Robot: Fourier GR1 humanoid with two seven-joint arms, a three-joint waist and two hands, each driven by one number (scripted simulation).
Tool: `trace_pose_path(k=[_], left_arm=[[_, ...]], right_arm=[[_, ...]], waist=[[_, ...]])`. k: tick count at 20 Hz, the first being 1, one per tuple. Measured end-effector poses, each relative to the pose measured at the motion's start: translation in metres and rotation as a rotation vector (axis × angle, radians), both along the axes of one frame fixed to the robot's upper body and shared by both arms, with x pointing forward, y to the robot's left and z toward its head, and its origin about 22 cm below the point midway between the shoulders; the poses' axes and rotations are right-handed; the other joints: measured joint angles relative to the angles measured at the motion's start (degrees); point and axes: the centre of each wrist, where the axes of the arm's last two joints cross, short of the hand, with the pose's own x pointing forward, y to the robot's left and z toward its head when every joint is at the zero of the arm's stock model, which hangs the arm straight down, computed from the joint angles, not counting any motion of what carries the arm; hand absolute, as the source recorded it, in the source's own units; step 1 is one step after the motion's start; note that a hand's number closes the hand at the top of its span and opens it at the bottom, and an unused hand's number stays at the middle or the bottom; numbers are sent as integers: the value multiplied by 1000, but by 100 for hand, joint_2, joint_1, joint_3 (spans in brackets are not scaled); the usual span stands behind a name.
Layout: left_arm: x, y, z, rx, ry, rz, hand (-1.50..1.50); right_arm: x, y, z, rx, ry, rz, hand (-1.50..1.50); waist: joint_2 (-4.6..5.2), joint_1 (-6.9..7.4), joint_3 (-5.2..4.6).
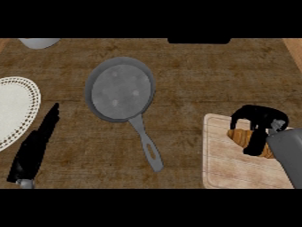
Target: Pick the croissant from the cutting board and place it in the pan
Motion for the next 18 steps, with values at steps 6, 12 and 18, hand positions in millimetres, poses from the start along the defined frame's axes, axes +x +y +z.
trace_pose_path(k=[6, 12, 18], left_arm=[[2, -5, 5, -9, 0, -6, 0], [11, -18, 6, -11, -19, -55, 0], [14, -17, 9, -6, -23, -64, 0]], right_arm=[[14, 8, -1, 33, -22, 25, 150], [60, 29, 36, 11, -204, 143, 150], [83, 32, 66, 51, -533, 186, 150]], waist=[[33, 58, 18], [153, 349, 50], [171, 380, 60]])
